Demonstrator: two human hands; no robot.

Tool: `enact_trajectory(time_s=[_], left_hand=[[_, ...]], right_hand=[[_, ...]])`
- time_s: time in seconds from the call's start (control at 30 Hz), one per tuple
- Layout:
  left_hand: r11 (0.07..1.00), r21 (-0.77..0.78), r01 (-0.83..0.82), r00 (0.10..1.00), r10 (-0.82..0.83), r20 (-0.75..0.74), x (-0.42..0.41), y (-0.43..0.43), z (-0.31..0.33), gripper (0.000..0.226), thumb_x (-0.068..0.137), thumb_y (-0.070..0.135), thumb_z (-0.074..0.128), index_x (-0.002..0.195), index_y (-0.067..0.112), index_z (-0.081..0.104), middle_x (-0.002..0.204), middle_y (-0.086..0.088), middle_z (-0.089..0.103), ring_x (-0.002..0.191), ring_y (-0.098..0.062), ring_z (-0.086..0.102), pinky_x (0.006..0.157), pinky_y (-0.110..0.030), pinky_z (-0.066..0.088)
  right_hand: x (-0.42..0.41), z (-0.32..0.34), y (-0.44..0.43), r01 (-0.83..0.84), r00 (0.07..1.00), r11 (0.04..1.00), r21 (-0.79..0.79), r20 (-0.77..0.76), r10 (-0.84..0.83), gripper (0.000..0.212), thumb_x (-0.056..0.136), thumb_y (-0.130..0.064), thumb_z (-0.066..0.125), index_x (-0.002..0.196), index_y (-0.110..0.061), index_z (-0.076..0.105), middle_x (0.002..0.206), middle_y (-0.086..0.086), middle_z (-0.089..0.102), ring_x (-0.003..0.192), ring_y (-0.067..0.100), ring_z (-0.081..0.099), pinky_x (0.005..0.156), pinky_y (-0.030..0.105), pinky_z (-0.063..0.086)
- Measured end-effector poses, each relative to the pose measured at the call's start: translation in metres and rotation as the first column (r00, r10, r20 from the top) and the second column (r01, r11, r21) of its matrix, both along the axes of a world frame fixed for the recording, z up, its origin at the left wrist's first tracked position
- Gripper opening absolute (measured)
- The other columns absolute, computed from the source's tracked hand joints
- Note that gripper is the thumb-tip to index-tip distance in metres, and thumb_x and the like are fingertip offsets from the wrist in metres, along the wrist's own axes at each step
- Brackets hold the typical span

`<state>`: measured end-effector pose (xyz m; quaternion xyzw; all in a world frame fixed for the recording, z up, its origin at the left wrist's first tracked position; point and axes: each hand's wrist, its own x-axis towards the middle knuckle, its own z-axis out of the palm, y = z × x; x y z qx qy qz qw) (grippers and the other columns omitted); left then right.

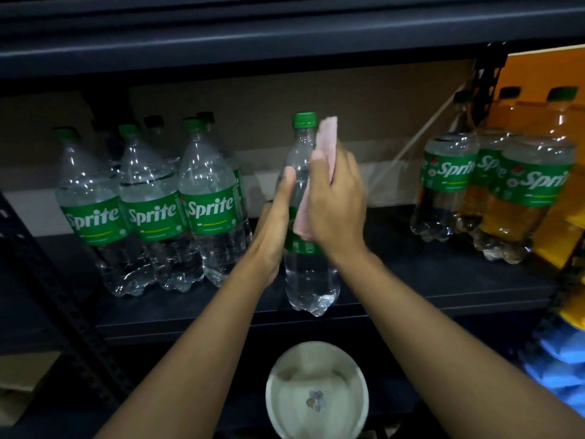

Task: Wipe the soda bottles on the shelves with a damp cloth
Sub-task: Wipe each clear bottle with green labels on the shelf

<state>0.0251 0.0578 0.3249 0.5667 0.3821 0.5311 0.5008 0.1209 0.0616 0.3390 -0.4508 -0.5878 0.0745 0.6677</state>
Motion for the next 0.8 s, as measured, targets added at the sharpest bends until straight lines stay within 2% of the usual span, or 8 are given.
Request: enact_trajectory(time_s=[0.1,0.2,0.33,0.47,0.53,0.6,0.73,0.8], left_hand=[[0.999,-0.027,-0.018,1.0,0.017,-0.005,0.0,0.016,-0.011,0.093,0.071,0.107,0.037,0.15,0.058,0.048,0.169,0.01,0.037,0.158,-0.013,0.029,0.126,-0.06,0.024],[0.997,-0.071,-0.037,0.998,0.04,0.038,-0.003,0.038,-0.025,0.096,0.068,0.108,0.041,0.146,0.055,0.054,0.167,0.0,0.04,0.156,-0.025,0.034,0.124,-0.064,0.023],[0.982,-0.123,-0.146,0.987,0.153,0.054,-0.007,0.053,-0.035,0.111,0.061,0.108,0.051,0.153,0.046,0.049,0.167,0.0,0.04,0.152,-0.027,0.042,0.12,-0.064,0.032],[0.989,-0.086,-0.123,0.992,0.126,0.024,-0.007,0.037,-0.024,0.101,0.067,0.106,0.049,0.147,0.044,0.057,0.16,0.002,0.051,0.145,-0.023,0.051,0.119,-0.058,0.037],[0.995,-0.019,-0.095,0.995,0.095,0.008,-0.005,0.022,-0.012,0.082,0.087,0.093,0.041,0.138,0.035,0.068,0.143,-0.001,0.067,0.132,-0.02,0.064,0.115,-0.05,0.044],[0.997,0.023,-0.074,0.997,0.074,-0.012,-0.006,0.019,-0.009,0.078,0.094,0.086,0.036,0.135,0.03,0.071,0.133,0.0,0.074,0.126,-0.019,0.069,0.114,-0.049,0.045],[0.995,-0.011,-0.101,0.995,0.101,-0.008,-0.008,0.026,-0.009,0.101,0.072,0.105,0.039,0.149,0.042,0.055,0.154,0.006,0.057,0.142,-0.013,0.054,0.123,-0.051,0.035],[0.995,-0.032,-0.092,0.996,0.092,0.015,-0.008,0.029,-0.008,0.093,0.081,0.098,0.036,0.148,0.037,0.058,0.146,0.001,0.065,0.134,-0.016,0.062,0.12,-0.05,0.041]], right_hand=[[-0.006,-0.05,-0.007,0.088,0.994,0.989,0.12,0.049,-0.094,0.055,0.108,-0.04,0.033,0.158,-0.017,0.032,0.16,0.006,0.04,0.147,0.017,0.038,0.119,0.039,0.036],[-0.007,-0.105,-0.014,0.047,0.997,0.995,0.091,0.057,-0.052,0.062,0.107,-0.039,0.034,0.162,-0.021,0.011,0.169,0.01,0.021,0.156,0.018,0.023,0.124,0.044,0.029],[-0.003,-0.157,-0.029,-0.034,0.999,0.997,-0.065,0.02,0.036,0.067,0.106,-0.048,0.032,0.164,-0.031,0.003,0.171,-0.006,0.011,0.157,0.007,0.013,0.125,0.05,0.026],[-0.001,-0.149,-0.034,-0.091,0.996,0.991,-0.101,0.007,0.093,0.062,0.105,-0.051,0.031,0.15,-0.066,-0.009,0.164,-0.033,0.005,0.155,0.0,0.013,0.126,0.047,0.024],[0.001,-0.127,-0.027,-0.076,0.997,0.995,-0.065,0.0,0.076,0.059,0.106,-0.047,0.032,0.154,-0.06,0.001,0.165,-0.021,0.017,0.154,0.007,0.021,0.124,0.049,0.028],[0.004,-0.092,-0.016,-0.057,0.998,0.997,-0.06,-0.028,0.056,0.055,0.107,-0.047,0.031,0.159,-0.038,0.017,0.16,-0.005,0.031,0.148,0.012,0.034,0.118,0.05,0.036],[0.011,-0.001,0.003,-0.097,0.994,0.981,-0.167,0.037,0.105,0.049,0.106,-0.052,0.029,0.143,-0.026,0.048,0.125,-0.003,0.056,0.113,0.013,0.056,0.098,0.042,0.048],[0.015,0.034,0.01,-0.128,0.986,0.968,-0.217,0.075,0.147,0.04,0.108,-0.046,0.032,0.133,-0.026,0.056,0.117,0.001,0.062,0.107,0.017,0.059,0.088,0.036,0.045]])
